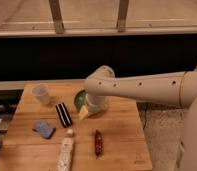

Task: Move the arm in a circular motion

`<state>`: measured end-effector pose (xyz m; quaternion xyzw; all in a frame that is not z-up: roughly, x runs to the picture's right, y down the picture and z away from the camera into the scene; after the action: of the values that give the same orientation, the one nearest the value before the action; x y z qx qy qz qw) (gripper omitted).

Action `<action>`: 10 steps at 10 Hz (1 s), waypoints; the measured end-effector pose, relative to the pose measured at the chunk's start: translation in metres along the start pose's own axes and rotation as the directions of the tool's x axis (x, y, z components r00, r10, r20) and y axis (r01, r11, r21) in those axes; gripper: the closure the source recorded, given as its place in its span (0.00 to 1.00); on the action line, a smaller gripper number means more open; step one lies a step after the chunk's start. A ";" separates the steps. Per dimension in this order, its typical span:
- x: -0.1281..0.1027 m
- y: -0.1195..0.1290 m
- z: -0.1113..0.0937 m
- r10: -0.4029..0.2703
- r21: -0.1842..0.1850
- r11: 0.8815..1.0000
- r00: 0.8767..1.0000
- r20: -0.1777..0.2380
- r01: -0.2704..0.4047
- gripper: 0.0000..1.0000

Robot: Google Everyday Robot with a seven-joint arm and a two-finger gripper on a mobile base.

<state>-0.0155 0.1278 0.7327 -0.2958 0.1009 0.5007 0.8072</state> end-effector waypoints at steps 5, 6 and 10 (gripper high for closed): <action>-0.009 -0.080 -0.005 0.180 0.056 0.982 0.984 0.013 -0.180 0.20; -0.017 -0.102 -0.006 0.208 0.068 0.976 0.978 0.016 -0.208 0.20; -0.082 -0.180 -0.011 0.301 0.125 0.945 0.953 0.036 -0.303 0.20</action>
<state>0.1027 0.0021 0.8294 -0.2197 0.1705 0.6133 0.7393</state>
